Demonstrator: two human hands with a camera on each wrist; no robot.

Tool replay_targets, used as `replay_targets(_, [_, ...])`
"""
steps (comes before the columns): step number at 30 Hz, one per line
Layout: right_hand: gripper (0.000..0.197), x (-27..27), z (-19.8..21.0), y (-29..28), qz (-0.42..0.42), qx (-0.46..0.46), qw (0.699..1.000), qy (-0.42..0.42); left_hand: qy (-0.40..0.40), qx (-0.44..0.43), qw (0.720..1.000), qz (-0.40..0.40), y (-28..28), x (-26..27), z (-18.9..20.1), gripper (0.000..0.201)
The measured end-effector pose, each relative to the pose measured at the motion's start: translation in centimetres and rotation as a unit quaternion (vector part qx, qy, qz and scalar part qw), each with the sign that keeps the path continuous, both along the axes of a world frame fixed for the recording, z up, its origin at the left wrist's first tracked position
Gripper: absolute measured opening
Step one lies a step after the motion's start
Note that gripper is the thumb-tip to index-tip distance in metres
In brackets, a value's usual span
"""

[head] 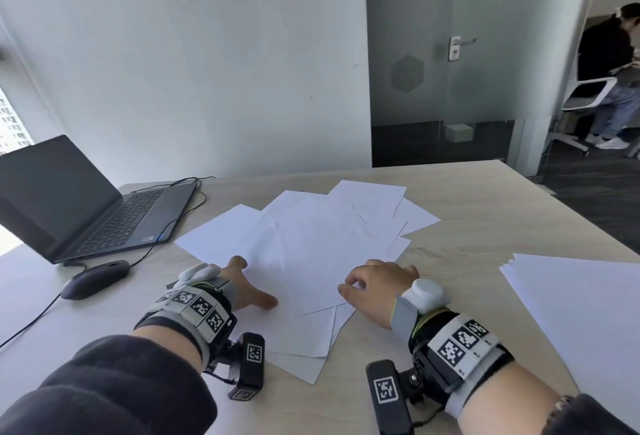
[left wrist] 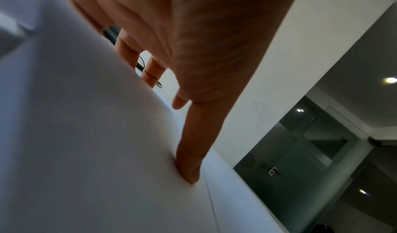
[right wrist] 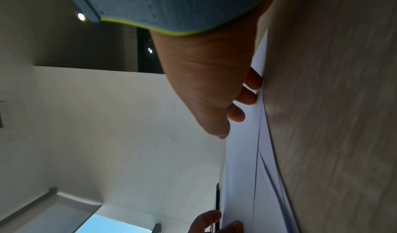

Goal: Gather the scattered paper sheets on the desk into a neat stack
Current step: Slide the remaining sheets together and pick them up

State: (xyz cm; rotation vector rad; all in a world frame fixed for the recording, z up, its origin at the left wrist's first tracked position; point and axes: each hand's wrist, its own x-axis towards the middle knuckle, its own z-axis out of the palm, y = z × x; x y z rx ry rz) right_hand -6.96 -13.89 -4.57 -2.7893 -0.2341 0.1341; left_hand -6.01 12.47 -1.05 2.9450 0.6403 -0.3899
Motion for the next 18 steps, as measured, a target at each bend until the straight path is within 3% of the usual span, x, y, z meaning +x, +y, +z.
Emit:
replay_targets(5, [0.055,0.9,-0.5,-2.4,-0.081,-0.023,0.996,0.031,-0.017,-0.064,0.997,0.029,-0.1,0.7,-0.7,0.129])
replay_targets(11, [0.054,0.7,-0.8,-1.9,-0.051,-0.026,0.998,0.022,-0.054,-0.158,0.983,0.074,1.1,1.9,-0.9,0.094])
replay_targets(16, [0.054,1.0,-1.1,-2.0,-0.053,-0.022,0.998,0.024,-0.09,-0.324,0.935,0.111,2.6,3.5,-2.6,0.072])
replay_targets(18, [0.052,1.1,-1.2,-2.1,-0.052,-0.014,0.998,0.019,-0.094,-0.35,0.923,0.132,2.2,2.8,-2.3,0.06])
